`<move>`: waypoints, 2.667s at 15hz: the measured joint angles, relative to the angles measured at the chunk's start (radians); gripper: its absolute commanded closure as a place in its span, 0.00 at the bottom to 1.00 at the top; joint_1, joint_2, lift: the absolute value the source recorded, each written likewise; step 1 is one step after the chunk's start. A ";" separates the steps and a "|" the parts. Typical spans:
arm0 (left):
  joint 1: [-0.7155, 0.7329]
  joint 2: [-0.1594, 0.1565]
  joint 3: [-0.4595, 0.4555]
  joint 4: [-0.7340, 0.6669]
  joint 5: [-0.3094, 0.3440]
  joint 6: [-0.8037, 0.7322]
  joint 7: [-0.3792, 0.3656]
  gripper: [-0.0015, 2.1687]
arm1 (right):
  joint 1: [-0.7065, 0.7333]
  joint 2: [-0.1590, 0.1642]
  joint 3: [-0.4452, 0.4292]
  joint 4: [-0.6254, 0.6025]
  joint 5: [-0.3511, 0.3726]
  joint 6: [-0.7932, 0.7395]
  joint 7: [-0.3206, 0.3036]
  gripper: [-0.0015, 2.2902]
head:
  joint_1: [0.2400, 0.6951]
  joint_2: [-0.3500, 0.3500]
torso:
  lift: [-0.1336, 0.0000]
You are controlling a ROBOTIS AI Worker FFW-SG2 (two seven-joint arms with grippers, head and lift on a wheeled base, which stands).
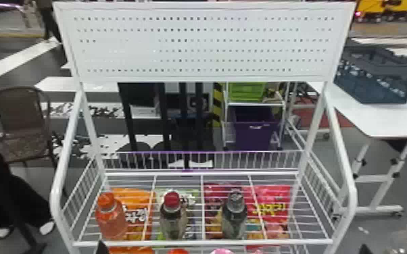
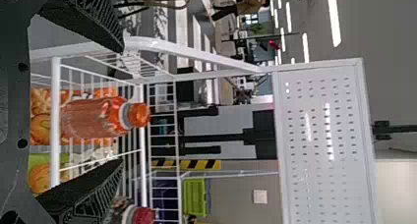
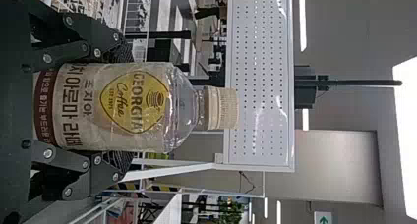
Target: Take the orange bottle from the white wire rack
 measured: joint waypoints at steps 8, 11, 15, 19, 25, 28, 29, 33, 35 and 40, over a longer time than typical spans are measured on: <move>-0.168 -0.009 -0.149 0.444 0.007 -0.290 0.005 0.04 | -0.008 0.000 0.000 0.003 0.000 0.007 0.000 0.44 | 0.57 0.50 | 1.00; -0.250 -0.015 -0.175 0.535 0.032 -0.302 0.005 0.04 | -0.008 0.000 0.000 0.003 0.000 0.009 0.000 0.44 | 0.57 0.50 | 1.00; -0.359 -0.026 -0.180 0.641 0.066 -0.306 0.017 0.04 | -0.007 0.000 -0.002 0.006 -0.001 0.009 0.000 0.44 | 0.57 0.50 | 1.00; -0.469 -0.030 -0.176 0.767 0.106 -0.333 0.016 0.04 | -0.008 0.000 -0.005 -0.002 0.000 0.027 0.000 0.44 | 0.57 0.50 | 1.00; -0.602 -0.033 -0.174 0.896 0.125 -0.361 -0.003 0.04 | -0.006 0.000 -0.012 -0.015 0.005 0.054 0.000 0.44 | 0.57 0.50 | 1.00; -0.649 -0.032 -0.174 0.929 0.130 -0.361 -0.006 0.06 | -0.008 0.000 -0.015 -0.019 0.007 0.073 0.000 0.44 | 0.57 0.50 | 1.00; -0.662 -0.031 -0.174 0.939 0.131 -0.361 -0.009 0.16 | -0.011 0.000 -0.016 -0.020 0.008 0.083 0.000 0.44 | 0.57 0.50 | 1.00; -0.682 -0.030 -0.171 0.959 0.134 -0.356 -0.035 0.98 | -0.026 0.000 -0.019 -0.020 0.008 0.117 0.000 0.44 | 0.57 0.50 | 1.00; -0.675 -0.027 -0.171 0.940 0.134 -0.342 -0.029 0.98 | -0.037 0.000 -0.021 -0.020 0.008 0.141 0.000 0.44 | 0.57 0.50 | 1.00; -0.566 -0.008 -0.155 0.715 0.120 -0.254 0.012 0.98 | -0.062 0.000 -0.014 -0.024 0.012 0.193 0.000 0.44 | 0.57 0.50 | 1.00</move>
